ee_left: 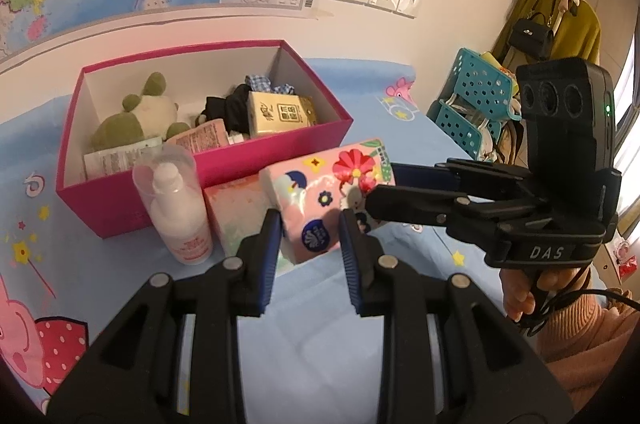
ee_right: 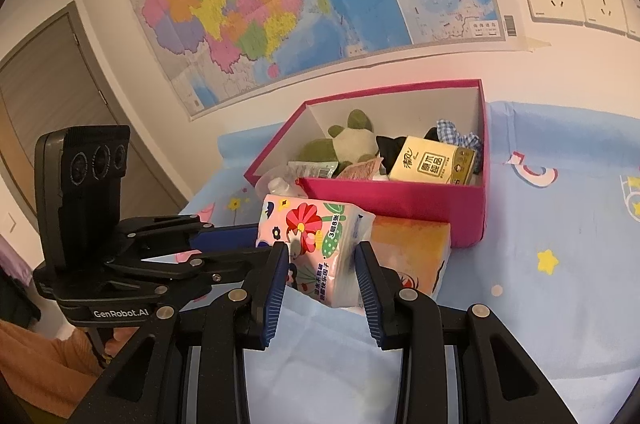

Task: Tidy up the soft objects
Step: 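Lift the pink floral tissue pack and carry it over the pink box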

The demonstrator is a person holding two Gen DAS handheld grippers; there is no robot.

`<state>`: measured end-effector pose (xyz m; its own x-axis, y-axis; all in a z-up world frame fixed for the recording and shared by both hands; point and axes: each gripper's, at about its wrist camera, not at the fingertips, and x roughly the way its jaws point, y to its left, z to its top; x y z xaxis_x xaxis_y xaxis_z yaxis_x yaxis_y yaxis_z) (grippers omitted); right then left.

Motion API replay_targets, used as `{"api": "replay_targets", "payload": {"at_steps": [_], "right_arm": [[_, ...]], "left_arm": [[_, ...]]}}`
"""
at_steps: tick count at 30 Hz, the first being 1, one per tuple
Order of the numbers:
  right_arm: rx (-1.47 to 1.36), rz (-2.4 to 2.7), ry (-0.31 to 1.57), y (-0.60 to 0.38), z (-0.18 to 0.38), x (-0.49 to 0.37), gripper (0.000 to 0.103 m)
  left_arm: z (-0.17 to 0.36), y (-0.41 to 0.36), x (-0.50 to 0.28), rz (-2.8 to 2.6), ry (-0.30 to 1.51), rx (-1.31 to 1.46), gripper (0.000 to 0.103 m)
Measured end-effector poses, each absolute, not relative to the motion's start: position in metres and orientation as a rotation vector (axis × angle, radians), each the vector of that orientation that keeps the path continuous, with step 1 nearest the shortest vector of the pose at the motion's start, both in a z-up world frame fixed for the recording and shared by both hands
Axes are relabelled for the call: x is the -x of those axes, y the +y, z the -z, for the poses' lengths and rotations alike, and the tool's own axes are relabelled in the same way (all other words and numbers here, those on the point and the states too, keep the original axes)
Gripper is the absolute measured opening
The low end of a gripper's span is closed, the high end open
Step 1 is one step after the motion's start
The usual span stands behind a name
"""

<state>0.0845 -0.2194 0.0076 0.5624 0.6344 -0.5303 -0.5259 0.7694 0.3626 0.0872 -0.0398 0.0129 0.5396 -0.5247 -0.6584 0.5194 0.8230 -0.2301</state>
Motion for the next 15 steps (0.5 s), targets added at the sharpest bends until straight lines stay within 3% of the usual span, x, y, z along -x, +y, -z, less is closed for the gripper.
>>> {"api": "replay_targets", "payload": {"at_steps": [15], "right_arm": [[-0.166,-0.697,0.653,-0.213,-0.021,-0.105,0.036]], "left_arm": [[-0.026,-0.032,-0.111,0.603,0.768,0.034,0.031]]}}
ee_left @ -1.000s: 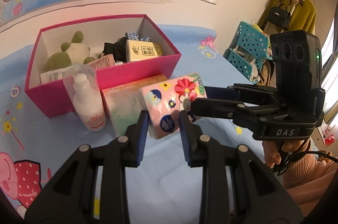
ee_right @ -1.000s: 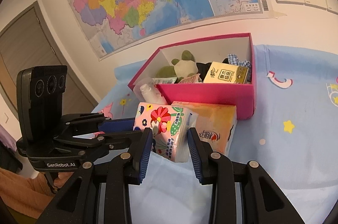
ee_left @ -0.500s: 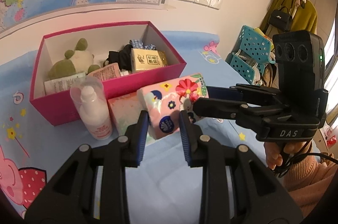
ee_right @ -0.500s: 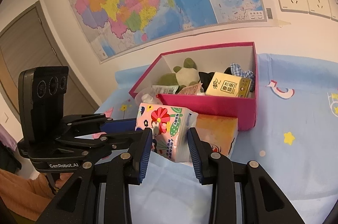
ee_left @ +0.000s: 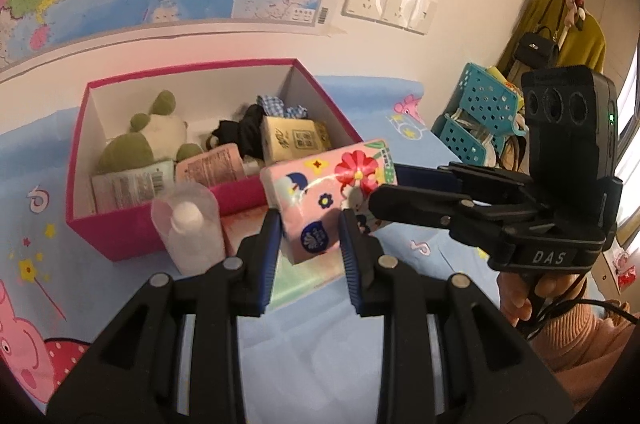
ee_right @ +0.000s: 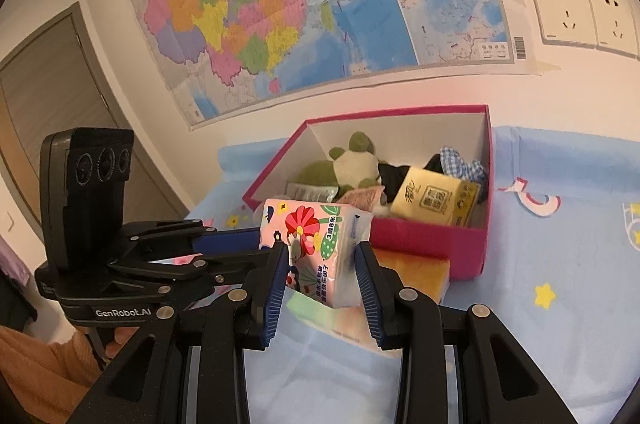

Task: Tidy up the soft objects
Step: 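Lift the pink floral tissue pack and carry it over the pink box, then lower the pink floral pack into the box beside the plush toys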

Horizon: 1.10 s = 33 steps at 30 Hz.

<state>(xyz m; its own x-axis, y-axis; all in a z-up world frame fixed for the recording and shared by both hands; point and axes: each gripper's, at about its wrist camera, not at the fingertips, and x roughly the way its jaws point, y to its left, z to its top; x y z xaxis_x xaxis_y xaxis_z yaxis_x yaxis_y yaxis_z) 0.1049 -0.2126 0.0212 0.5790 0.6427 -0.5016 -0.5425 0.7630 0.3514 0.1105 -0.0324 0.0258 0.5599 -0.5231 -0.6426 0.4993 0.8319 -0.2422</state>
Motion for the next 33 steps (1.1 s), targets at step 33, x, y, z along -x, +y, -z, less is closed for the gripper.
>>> {"api": "replay_targets", "payload": {"at_steps": [33], "right_arm": [[-0.168,-0.688,0.655,-0.195,-0.029,-0.176,0.036]], "left_arm": [[-0.031,-0.024,-0.183,0.525,0.775,0.050,0.031]]}}
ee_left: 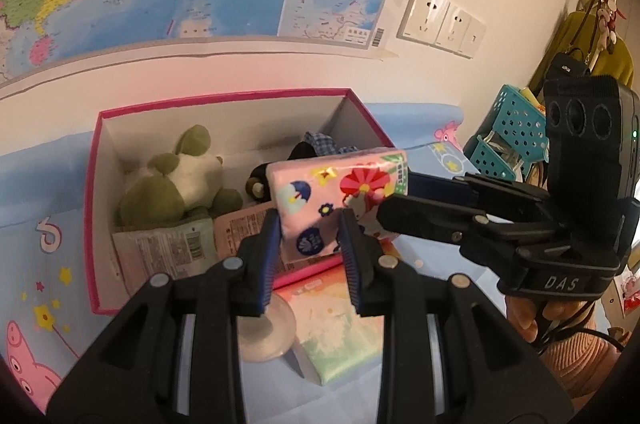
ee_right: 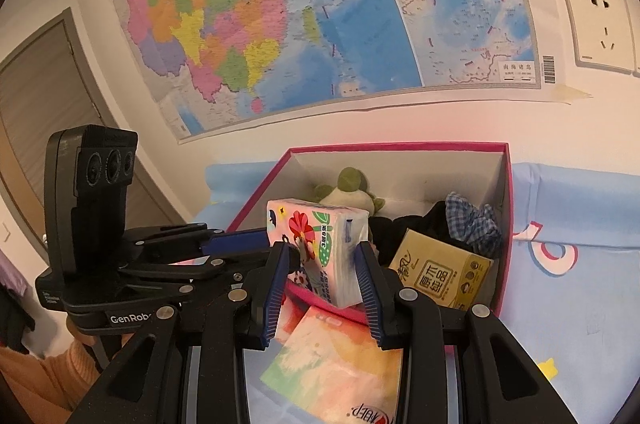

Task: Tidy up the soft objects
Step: 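Lower the pink floral pack into the box beside the plush toys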

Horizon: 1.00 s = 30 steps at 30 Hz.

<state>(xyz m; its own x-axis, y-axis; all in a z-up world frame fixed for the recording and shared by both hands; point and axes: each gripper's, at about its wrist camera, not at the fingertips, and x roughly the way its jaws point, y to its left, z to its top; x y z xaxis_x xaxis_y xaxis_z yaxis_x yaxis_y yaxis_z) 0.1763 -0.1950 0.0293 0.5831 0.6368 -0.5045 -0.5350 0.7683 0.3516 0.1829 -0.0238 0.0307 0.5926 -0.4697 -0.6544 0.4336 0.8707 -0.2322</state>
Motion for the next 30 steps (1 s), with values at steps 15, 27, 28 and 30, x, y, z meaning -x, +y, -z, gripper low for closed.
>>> {"api": "replay_targets", "payload": {"at_steps": [15,27,28,30], "right_arm": [[-0.176,-0.669,0.667,-0.192,-0.029,-0.192,0.036],[-0.188,-0.656,0.676,-0.189,-0.027,-0.203,0.036],[-0.189,-0.654,0.678,-0.189,-0.027,-0.204,0.036],[-0.193,-0.649,0.683,-0.189,-0.025,-0.207,0.036]], "left_arm": [[-0.026,-0.024,-0.199,0.509,0.801,0.046,0.031],[-0.020,-0.025,-0.212,0.496,0.832,0.048,0.031],[-0.020,-0.025,-0.213,0.494,0.833,0.047,0.031],[-0.019,-0.026,-0.215,0.490,0.838,0.046,0.031]]}}
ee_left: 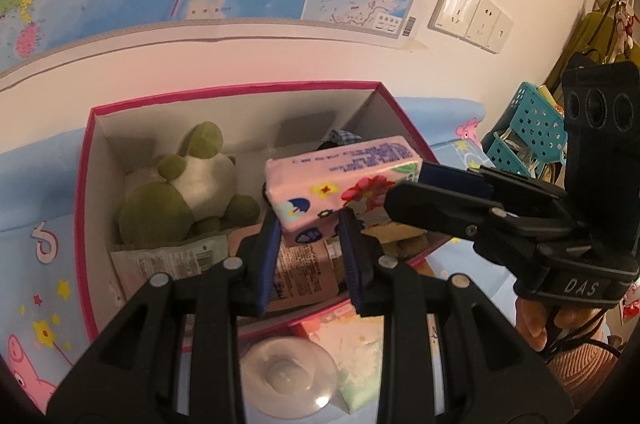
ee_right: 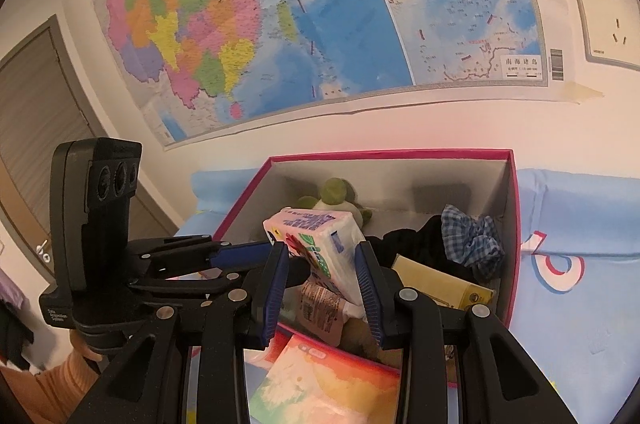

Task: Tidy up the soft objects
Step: 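Lower the pink floral pack into the box beside the plush toys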

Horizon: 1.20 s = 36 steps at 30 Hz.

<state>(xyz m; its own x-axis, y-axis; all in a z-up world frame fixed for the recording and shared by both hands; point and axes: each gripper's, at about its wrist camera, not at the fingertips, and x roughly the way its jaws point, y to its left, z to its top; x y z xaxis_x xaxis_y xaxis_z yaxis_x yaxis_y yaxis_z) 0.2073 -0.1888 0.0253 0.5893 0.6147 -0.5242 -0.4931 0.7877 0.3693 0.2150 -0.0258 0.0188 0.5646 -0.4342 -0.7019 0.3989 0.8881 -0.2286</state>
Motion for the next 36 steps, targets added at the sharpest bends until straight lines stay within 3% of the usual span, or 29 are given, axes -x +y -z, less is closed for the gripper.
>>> {"api": "replay_targets", "payload": {"at_steps": [36], "right_arm": [[-0.213,-0.627,0.702,-0.184,-0.018,-0.228,0.036]], "left_arm": [[-0.015,-0.031,-0.238,0.424,0.882,0.001,0.031]]}}
